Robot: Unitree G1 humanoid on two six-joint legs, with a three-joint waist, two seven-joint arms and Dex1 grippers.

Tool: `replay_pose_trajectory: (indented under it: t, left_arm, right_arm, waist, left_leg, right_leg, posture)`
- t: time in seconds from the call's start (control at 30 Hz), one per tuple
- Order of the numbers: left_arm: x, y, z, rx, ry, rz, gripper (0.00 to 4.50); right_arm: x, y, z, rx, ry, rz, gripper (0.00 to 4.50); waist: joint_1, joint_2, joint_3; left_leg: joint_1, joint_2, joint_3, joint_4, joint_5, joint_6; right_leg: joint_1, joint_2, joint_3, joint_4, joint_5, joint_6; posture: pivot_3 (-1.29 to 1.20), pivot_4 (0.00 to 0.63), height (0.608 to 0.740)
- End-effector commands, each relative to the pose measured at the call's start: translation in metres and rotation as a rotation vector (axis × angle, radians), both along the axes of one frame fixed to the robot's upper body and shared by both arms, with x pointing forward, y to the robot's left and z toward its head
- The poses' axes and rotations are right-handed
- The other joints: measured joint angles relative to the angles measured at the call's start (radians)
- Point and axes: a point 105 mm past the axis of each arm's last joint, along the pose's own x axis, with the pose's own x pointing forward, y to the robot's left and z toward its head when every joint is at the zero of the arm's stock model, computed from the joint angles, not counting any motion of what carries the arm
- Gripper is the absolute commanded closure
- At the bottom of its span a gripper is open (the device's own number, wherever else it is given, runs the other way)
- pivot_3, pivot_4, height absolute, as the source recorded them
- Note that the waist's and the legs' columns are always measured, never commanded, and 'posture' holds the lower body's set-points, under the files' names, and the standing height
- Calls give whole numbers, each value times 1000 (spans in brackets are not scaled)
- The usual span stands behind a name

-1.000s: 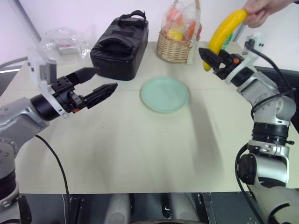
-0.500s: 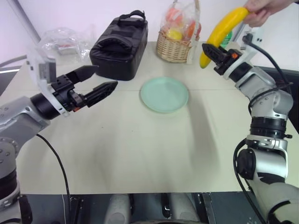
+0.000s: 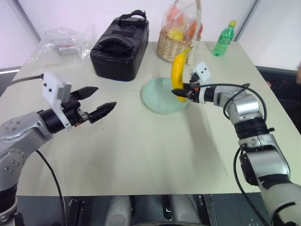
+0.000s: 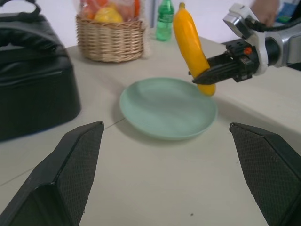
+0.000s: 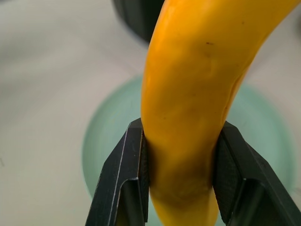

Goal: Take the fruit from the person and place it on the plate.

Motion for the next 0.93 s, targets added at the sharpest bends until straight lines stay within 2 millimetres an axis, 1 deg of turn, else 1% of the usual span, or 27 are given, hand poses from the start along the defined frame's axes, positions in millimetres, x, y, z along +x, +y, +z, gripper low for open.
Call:
replay_pose_trajectory:
  t: [0.03,0.1,0.13,0.17,0.27,0.3,0.43,0.5,0.6,0.7,0.8,0.83,0.87,0.93]
  left_arm:
    - [-7,-5,5,27,-58,-9,0]
    - [-8,-5,4,21,-62,-2,0]
    - [-9,-5,5,16,-65,4,0]
    - [-10,-5,5,12,-67,8,0]
    - [-11,-6,4,9,-70,12,0]
    - [-11,-6,4,8,-71,14,0]
    - [-11,-6,6,1,-78,21,0]
    - [-11,-5,7,-1,-82,25,0]
    - [-9,-1,10,-18,-92,39,0]
    - [-5,3,14,-44,-115,66,0]
    - [4,15,18,-56,-165,151,0]
    - [10,25,16,-40,-184,214,0]
    - [14,32,14,-26,-196,256,0]
    - [19,42,12,-43,-217,312,0]
  right_arm:
    - [7,5,17,-69,-100,47,3360]
    - [13,4,16,-74,-99,24,3360]
    - [16,3,17,-68,-100,8,2325]
    - [17,3,18,-67,-106,13,2056]
    - [19,4,21,-56,-108,21,469]
    - [18,4,21,-55,-106,30,70]
    - [18,1,27,-50,-128,27,70]
    - [18,-1,38,-14,-148,17,70]
    - [15,-11,61,59,-179,-2,70]
    - [10,-26,77,120,-223,-46,70]
    - [5,-48,90,175,-356,-135,70]
    - [7,-61,87,140,-416,-221,70]
    - [8,-70,84,113,-456,-278,70]
    - [7,-84,70,30,-509,-357,70]
  waist:
    - [-1,0,0]
    - [-1,0,0]
    - [-2,0,0]
    - [-3,0,0]
    - [-1,0,0]
    - [-1,0,0]
    - [-2,0,0]
    - [-2,0,0]
    - [0,0,0]
    - [1,0,0]
    - [1,0,0]
    - [1,0,0]
    - [1,0,0]
    - [1,0,0]
  left_leg:
    - [0,0,0,0,0,0]
    - [0,0,0,0,0,0]
    - [0,0,0,0,0,0]
    - [0,0,0,0,0,0]
    - [0,0,0,0,0,0]
    - [0,0,0,0,0,0]
    - [0,0,0,0,0,0]
    - [0,0,0,0,0,0]
    - [0,0,0,0,0,0]
    - [0,0,0,0,0,0]
    - [0,0,0,0,0,0]
    - [0,0,0,0,0,0]
    - [0,0,0,0,0,0]
    - [1,0,0,0,0,0]
  right_leg:
    - [0,0,0,0,0,0]
    - [0,0,0,0,0,0]
    - [0,0,0,0,0,0]
    - [0,0,0,0,0,0]
    - [0,0,0,0,0,0]
    - [0,0,0,0,0,0]
    - [0,0,0,0,0,0]
    - [0,0,0,0,0,0]
    - [0,0,0,0,0,0]
    - [0,-1,0,0,0,0]
    - [0,-1,0,0,0,0]
    - [0,-1,0,0,0,0]
    - [0,-1,0,0,0,0]
    - [1,-1,0,0,0,0]
  posture:
    - [0,150,740]
    - [0,150,740]
    - [0,150,740]
    - [0,150,740]
    - [0,150,740]
    - [0,150,740]
    - [0,150,740]
    - [0,150,740]
    - [0,150,740]
    - [0,150,740]
    - [0,150,740]
    - [0,150,740]
    - [0,150,740]
    - [0,150,740]
